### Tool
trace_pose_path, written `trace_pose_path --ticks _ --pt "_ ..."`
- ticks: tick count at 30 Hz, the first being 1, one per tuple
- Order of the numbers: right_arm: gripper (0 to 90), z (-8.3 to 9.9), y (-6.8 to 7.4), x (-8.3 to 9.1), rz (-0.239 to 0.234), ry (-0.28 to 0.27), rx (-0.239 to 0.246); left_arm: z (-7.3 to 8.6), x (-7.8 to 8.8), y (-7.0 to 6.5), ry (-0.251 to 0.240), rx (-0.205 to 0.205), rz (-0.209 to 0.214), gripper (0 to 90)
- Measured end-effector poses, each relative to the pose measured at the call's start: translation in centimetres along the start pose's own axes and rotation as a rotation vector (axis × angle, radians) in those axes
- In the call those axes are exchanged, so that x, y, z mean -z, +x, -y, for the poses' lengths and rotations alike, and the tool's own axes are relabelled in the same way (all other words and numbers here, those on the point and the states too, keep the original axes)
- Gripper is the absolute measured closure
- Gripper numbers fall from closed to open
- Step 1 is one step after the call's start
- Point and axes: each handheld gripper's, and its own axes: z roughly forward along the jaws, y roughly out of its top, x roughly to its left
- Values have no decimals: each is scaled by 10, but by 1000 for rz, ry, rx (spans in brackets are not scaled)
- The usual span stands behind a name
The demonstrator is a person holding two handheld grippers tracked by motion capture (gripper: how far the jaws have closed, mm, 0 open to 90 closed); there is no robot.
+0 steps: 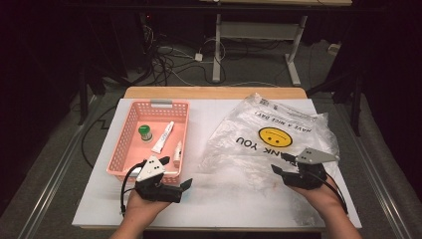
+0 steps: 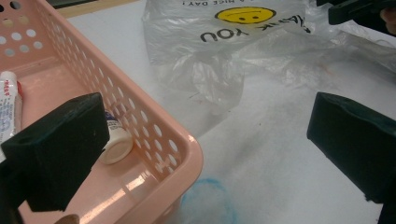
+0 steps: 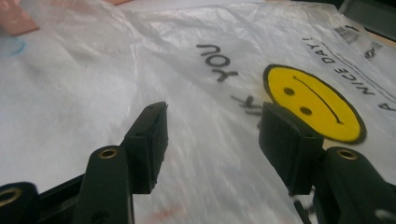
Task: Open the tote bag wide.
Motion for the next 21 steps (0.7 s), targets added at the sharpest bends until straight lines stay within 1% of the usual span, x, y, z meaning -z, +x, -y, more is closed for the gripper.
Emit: trace_pose_path --ticks 1,2,3,4,5,8,11,12,14,15,16,17,19,20,21 --pt "423 0 0 0 0 0 0 0 0 0 -2 5 -1 0" --pt "423 -3 -1 -4 -12 2 -4 0 0 1 -2 7 -3 0" --pt "433 -5 0 -8 -27 5 -5 1 0 1 -1 7 -4 0" --pt "460 -8 1 -15 -53 16 0 1 0 1 2 8 -5 0" --pt "460 -8 1 -15 -53 16 0 1 0 1 3 8 -7 0" --pt "487 -6 3 -23 -82 15 -4 2 0 1 4 12 -9 0" --pt "487 -5 7 -29 -107 36 4 3 0 1 5 15 -11 0" --pt "430 -5 8 -32 -103 44 5 3 0 0 4 18 -10 0" --pt "412 -4 8 -33 -103 44 5 2 1 0 1 21 -10 0" --pt "401 -3 8 -34 -110 53 0 2 1 0 0 22 -10 0" --pt "386 -2 8 -36 -110 68 5 2 1 0 -1 23 -9 0" --pt "361 1 8 -39 -126 94 9 2 1 0 -1 23 -10 0" --pt "350 5 9 -43 -144 122 16 2 1 0 -1 23 -10 0" --pt "350 5 9 -43 -144 122 16 2 1 -1 -1 24 -9 0" --pt "349 8 11 -47 -148 155 32 2 1 -1 -1 24 -9 0"
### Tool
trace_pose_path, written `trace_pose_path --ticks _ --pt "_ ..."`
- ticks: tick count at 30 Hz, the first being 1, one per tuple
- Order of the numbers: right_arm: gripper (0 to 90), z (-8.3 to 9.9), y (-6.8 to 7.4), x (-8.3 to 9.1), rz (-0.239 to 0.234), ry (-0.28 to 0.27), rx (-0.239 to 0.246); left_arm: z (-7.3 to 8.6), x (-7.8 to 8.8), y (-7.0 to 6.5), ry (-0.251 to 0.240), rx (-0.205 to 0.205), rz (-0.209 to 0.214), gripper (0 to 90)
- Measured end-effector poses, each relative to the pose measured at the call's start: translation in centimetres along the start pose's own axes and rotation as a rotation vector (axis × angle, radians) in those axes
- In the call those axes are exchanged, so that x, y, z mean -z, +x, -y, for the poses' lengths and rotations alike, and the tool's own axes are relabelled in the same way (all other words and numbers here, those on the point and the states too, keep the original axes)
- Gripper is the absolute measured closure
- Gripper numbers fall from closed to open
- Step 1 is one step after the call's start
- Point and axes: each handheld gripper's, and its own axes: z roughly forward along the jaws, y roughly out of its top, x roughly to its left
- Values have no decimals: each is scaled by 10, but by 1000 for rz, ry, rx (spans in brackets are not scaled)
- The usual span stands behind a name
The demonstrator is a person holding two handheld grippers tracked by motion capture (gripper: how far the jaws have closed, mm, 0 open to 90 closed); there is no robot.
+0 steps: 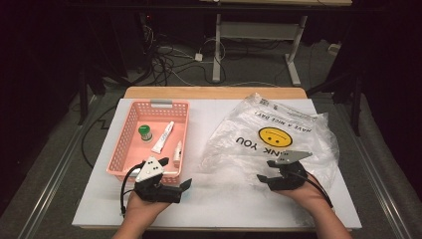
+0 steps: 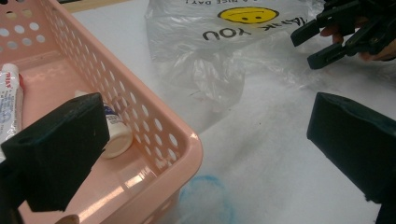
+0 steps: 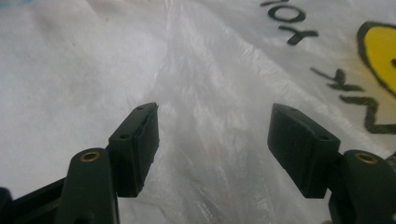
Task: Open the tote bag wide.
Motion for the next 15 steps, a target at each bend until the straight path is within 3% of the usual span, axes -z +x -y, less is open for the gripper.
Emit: trace_pose_path --ticks 6,11,12,15 --pt "407 6 2 -11 -7 64 21 0 0 0 -1 3 1 0" --pt "523 6 1 -10 4 56 8 0 0 1 -1 7 3 0" --pt "584 7 1 -10 7 50 2 0 0 1 -1 7 4 0" --pt "625 7 -1 -9 9 47 -1 0 0 1 -1 7 5 0"
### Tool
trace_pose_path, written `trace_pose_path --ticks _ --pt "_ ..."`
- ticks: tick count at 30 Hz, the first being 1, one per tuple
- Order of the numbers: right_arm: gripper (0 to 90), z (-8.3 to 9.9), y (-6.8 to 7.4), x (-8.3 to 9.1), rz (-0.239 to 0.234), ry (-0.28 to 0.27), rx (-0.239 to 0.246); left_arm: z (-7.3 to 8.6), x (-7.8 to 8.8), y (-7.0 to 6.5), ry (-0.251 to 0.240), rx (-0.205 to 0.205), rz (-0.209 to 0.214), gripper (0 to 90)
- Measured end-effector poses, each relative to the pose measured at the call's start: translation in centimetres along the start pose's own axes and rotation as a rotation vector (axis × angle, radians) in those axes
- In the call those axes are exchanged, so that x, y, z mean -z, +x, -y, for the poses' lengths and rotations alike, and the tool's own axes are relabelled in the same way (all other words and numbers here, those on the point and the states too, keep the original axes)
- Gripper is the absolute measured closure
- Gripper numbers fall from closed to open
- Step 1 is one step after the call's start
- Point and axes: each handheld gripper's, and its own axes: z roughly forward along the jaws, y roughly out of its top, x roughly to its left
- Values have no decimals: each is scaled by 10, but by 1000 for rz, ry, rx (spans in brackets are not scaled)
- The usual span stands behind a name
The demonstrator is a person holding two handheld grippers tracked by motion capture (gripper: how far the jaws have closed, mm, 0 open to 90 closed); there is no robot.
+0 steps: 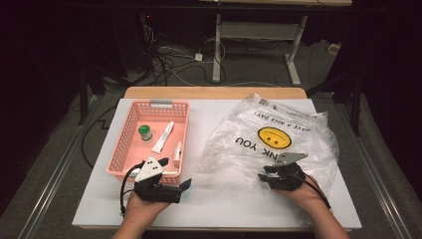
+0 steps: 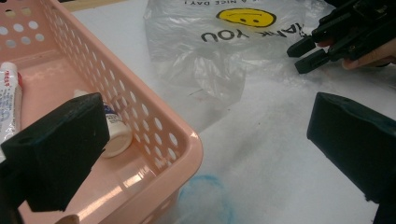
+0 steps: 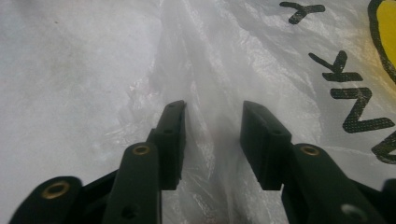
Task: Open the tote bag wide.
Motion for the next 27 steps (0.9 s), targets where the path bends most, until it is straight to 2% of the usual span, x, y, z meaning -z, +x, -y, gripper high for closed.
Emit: trace_pose_path --ticks 1,6,8,10,11,13,20,22,24,27 --pt "676 0 -1 0 0 -6 -8 0 0 0 0 0 1 0" --pt "737 0 -2 0 -3 -12 -11 0 0 0 2 0 1 0" --pt "806 1 -2 2 13 -34 -13 0 0 0 3 -1 1 0" --pt "827 2 -3 2 13 -43 -17 0 0 0 2 -1 0 0" --pt "879 3 -4 4 15 -57 -22 0 0 0 3 -2 0 0" --pt "900 3 -4 4 16 -62 -27 0 0 0 3 -2 0 0" --pt "900 6 -8 11 25 -116 -89 0 2 -2 -2 -7 2 0" --pt "900 5 -8 15 39 -141 -105 -1 2 -2 -3 -7 3 0" --pt "900 1 -7 21 58 -190 -130 -1 2 -2 -4 -7 3 0" --pt "900 -2 -7 25 80 -218 -141 -1 2 -2 -5 -5 6 0"
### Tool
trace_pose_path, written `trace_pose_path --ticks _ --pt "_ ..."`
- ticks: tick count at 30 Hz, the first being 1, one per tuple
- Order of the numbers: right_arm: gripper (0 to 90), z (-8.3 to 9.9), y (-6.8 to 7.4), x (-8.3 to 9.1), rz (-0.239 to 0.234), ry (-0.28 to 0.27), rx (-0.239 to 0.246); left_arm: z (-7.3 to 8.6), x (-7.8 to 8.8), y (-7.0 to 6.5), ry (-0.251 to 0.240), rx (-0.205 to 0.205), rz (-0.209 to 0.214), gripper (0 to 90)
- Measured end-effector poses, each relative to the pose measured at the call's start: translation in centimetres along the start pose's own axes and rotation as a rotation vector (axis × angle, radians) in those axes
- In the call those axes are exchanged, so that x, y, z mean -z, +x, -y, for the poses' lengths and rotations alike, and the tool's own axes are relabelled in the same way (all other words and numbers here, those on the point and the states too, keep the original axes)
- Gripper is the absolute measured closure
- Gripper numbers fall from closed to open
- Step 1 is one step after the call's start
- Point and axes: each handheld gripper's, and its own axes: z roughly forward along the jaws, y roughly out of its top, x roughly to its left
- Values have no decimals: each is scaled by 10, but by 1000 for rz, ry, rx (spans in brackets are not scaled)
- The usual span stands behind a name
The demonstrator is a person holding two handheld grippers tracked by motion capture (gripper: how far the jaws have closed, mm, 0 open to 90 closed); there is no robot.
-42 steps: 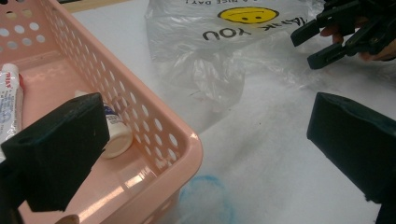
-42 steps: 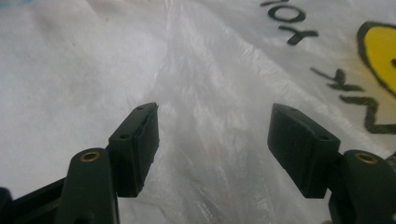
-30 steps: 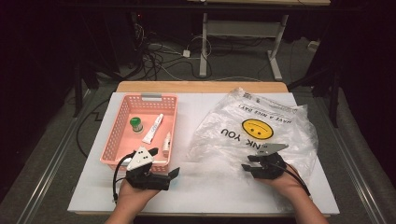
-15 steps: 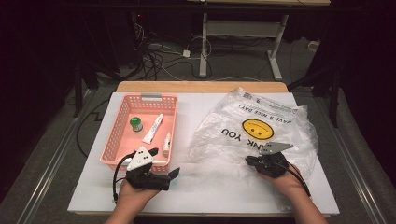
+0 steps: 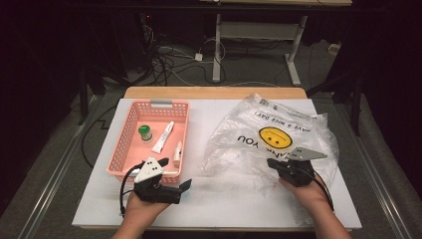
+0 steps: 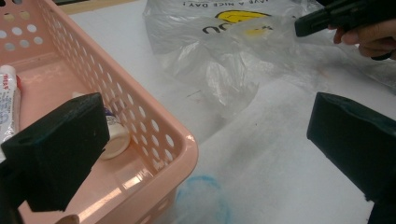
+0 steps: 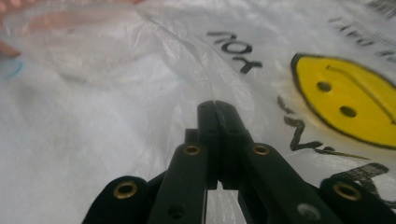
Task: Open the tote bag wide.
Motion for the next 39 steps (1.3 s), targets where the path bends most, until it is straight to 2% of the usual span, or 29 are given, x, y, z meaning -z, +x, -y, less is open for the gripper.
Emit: trace_pose_path --ticks 6,12,15,16,18,24,31,32,33,34,35,37,39 --pt "900 -16 2 12 25 -122 -44 -2 1 -2 -15 -8 5 4" --pt "900 -28 4 15 47 -171 -52 -2 2 -3 -18 -12 12 4" --pt "900 -38 4 16 46 -210 -62 -2 3 -2 -22 -11 10 4" --pt "900 -46 5 17 63 -235 -58 -2 3 -2 -24 -11 9 4" --pt "900 -49 6 18 65 -249 -63 -2 4 -2 -26 -11 9 4" --pt "900 -72 7 29 97 -346 -89 -2 3 -1 -22 -8 10 4" --pt "900 -93 5 43 141 -420 -101 -2 4 -3 -18 -20 4 5" --pt "900 -96 6 43 147 -429 -100 -2 5 -5 -24 -28 6 12" --pt "900 -100 7 41 151 -440 -102 -4 6 -9 -31 -38 14 66" --pt "900 -100 7 41 151 -440 -102 -6 7 -13 -34 -50 19 66" --pt "900 -102 9 37 148 -441 -101 -8 7 -20 -43 -58 31 148" --pt "900 -102 10 35 145 -437 -99 -12 1 -35 -43 -85 52 156" --pt "900 -101 13 31 138 -429 -94 -20 -13 -51 -9 -124 75 140"
